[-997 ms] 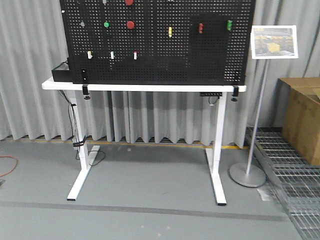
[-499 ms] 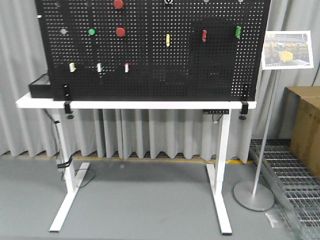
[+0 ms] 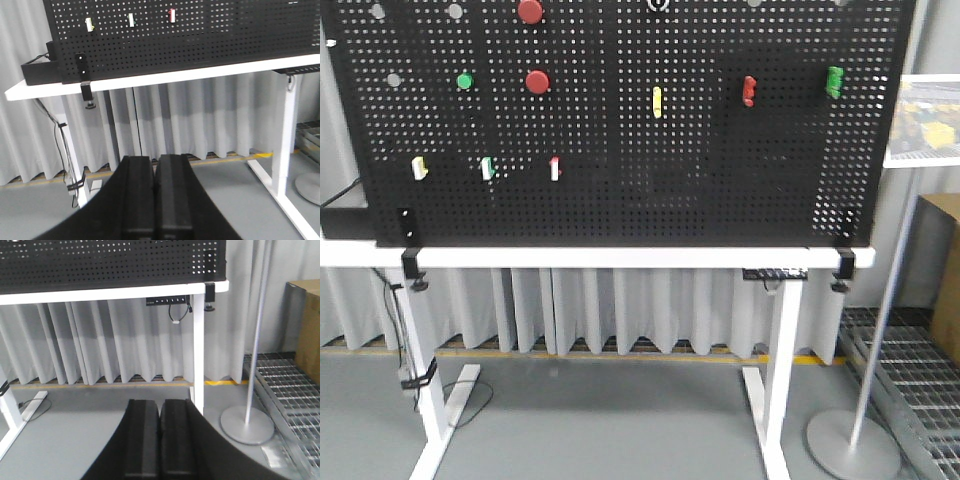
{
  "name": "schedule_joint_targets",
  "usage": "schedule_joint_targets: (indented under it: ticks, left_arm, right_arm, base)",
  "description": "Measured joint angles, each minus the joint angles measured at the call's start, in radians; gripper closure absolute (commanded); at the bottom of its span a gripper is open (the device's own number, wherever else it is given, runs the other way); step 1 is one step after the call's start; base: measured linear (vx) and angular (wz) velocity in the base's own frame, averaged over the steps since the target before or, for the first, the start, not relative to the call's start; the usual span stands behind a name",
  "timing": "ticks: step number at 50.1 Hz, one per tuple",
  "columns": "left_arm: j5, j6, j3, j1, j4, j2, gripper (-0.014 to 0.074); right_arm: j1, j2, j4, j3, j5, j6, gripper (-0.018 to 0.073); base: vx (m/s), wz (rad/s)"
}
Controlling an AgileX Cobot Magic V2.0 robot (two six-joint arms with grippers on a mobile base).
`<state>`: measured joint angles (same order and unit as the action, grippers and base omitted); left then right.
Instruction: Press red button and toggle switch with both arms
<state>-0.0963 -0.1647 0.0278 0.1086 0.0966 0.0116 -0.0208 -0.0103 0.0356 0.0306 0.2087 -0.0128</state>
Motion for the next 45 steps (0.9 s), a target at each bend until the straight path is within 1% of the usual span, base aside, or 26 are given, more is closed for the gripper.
schedule_joint_targets:
  ticks: [18,45]
  left_arm:
    - [0.000,0.000,0.000,0.000,0.000,0.000,0.0595]
    - [0.000,0.000,0.000,0.000,0.000,0.000,0.0595]
  right_arm:
    - [0.000,0.000,0.000,0.000,0.000,0.000,0.0559]
    - [0.000,0.000,0.000,0.000,0.000,0.000,0.0559]
  base:
    - [0.42,0.00]
    - [0.33,-0.07]
